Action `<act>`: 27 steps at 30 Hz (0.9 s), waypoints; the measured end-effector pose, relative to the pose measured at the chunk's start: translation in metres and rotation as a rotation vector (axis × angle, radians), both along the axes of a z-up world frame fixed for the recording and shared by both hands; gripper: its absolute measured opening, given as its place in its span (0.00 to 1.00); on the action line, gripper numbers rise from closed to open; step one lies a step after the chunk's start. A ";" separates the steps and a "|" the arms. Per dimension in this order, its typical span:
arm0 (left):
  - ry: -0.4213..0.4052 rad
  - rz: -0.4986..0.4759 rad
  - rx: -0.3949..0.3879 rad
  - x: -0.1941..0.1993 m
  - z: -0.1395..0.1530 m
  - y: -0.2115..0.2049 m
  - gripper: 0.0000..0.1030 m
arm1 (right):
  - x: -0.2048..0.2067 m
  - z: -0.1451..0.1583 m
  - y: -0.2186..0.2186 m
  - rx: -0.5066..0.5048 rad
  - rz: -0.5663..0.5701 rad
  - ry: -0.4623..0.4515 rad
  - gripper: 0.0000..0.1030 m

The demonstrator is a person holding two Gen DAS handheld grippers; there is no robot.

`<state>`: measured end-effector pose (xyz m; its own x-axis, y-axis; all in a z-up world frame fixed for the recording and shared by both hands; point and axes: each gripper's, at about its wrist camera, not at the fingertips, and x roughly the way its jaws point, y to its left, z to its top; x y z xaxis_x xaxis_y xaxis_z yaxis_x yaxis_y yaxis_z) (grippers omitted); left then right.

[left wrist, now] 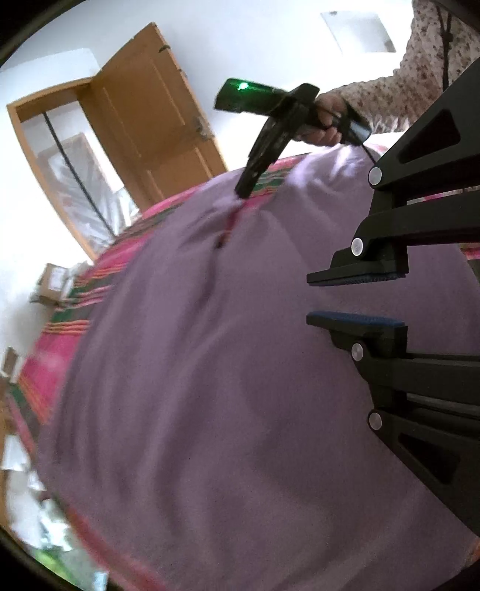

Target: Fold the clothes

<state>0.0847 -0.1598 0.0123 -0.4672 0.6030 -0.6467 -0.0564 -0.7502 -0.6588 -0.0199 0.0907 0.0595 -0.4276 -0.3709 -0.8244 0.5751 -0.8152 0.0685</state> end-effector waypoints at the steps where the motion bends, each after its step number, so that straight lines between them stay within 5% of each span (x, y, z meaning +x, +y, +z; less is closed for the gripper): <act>1: 0.016 0.016 -0.023 -0.004 0.008 -0.006 0.14 | -0.002 0.007 0.001 -0.006 0.002 0.006 0.09; 7: 0.116 0.072 -0.120 -0.030 0.055 -0.031 0.14 | -0.015 0.052 -0.010 -0.007 0.030 0.076 0.10; 17: 0.248 0.026 -0.265 -0.099 0.121 -0.033 0.14 | -0.055 0.134 -0.069 -0.038 0.126 0.202 0.12; 20: 0.257 0.037 -0.311 -0.122 0.122 -0.034 0.18 | -0.077 0.127 -0.082 -0.064 0.111 0.190 0.20; 27: 0.127 0.023 -0.419 -0.176 0.069 -0.041 0.25 | -0.128 0.042 -0.101 0.015 0.109 0.052 0.21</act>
<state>-0.0908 -0.2008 0.0812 -0.5692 0.2888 -0.7698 -0.0973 -0.9534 -0.2857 -0.1474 -0.0106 0.1019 -0.4281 -0.4055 -0.8077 0.6626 -0.7486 0.0246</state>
